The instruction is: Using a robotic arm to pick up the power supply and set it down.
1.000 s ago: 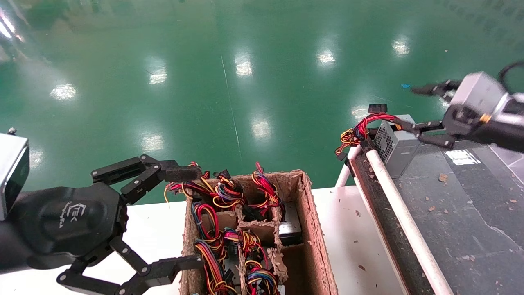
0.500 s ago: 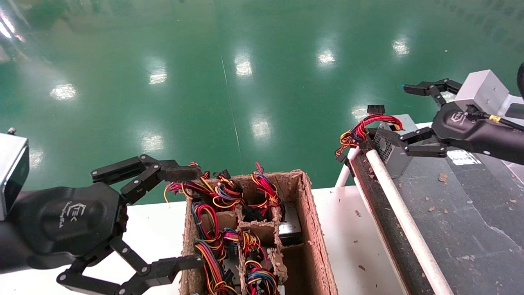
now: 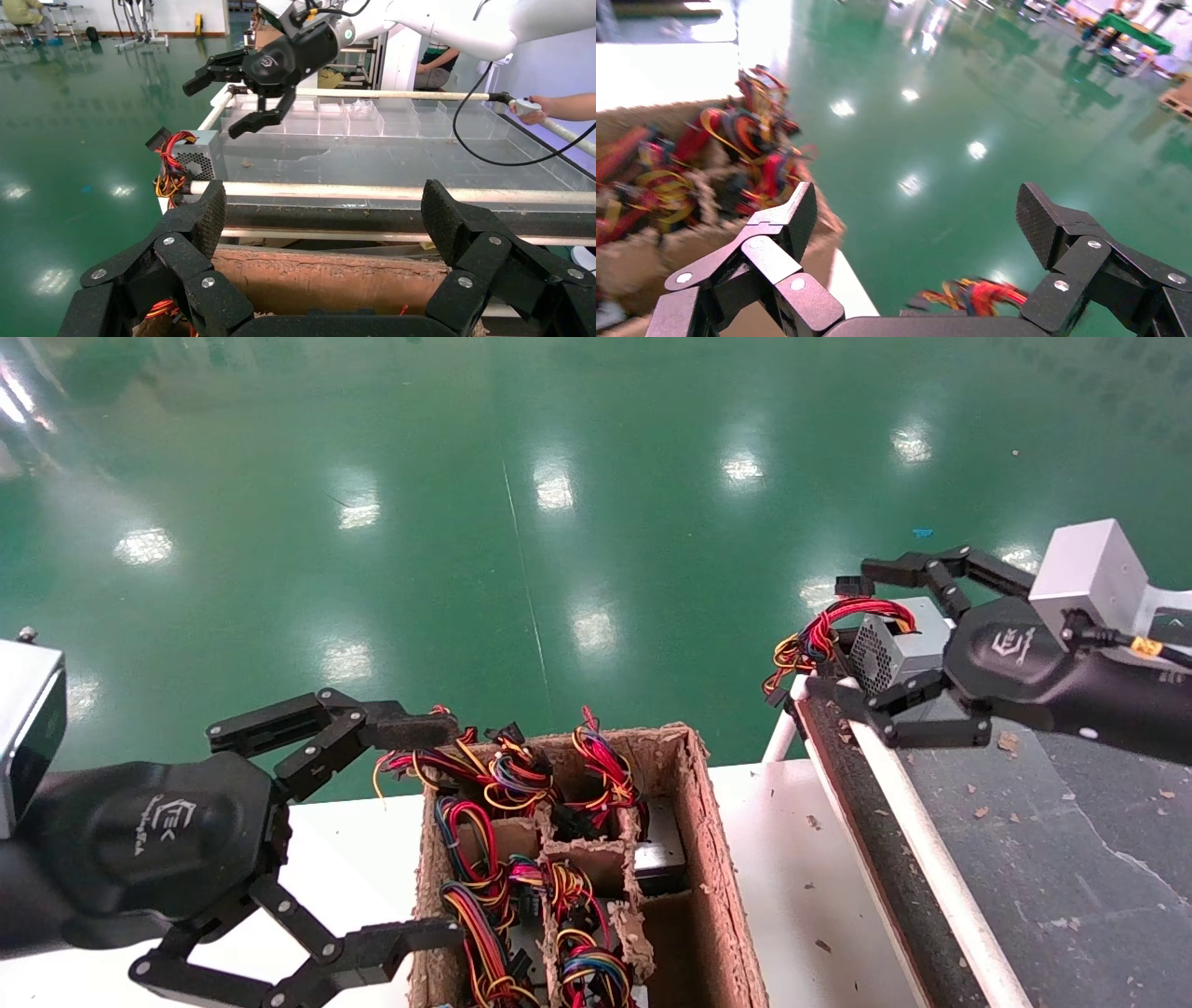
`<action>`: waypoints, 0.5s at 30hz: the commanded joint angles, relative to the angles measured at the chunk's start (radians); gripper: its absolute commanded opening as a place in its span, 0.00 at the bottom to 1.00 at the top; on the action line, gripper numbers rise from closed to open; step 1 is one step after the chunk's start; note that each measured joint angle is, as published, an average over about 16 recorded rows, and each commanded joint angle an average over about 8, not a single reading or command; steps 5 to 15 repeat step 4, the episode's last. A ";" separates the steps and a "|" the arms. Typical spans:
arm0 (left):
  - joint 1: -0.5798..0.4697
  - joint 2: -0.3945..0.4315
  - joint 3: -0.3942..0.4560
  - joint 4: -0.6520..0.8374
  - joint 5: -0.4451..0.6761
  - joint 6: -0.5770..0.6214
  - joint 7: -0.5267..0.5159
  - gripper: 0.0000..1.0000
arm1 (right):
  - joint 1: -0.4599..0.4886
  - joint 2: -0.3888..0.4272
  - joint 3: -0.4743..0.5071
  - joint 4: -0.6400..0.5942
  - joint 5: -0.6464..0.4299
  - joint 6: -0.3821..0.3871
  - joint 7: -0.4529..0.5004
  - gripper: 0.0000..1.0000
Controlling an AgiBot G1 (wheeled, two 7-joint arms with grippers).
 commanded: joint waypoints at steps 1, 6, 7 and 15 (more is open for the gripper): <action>0.000 0.000 0.000 0.000 0.000 0.000 0.000 1.00 | -0.023 0.007 0.001 0.032 0.038 -0.020 0.029 1.00; 0.000 0.000 0.000 0.000 0.000 0.000 0.000 1.00 | -0.033 0.011 0.001 0.046 0.055 -0.029 0.042 1.00; 0.000 0.000 0.000 0.000 0.000 0.000 0.000 1.00 | -0.033 0.011 0.001 0.046 0.055 -0.029 0.042 1.00; 0.000 0.000 0.000 0.000 0.000 0.000 0.000 1.00 | -0.033 0.011 0.001 0.046 0.055 -0.029 0.042 1.00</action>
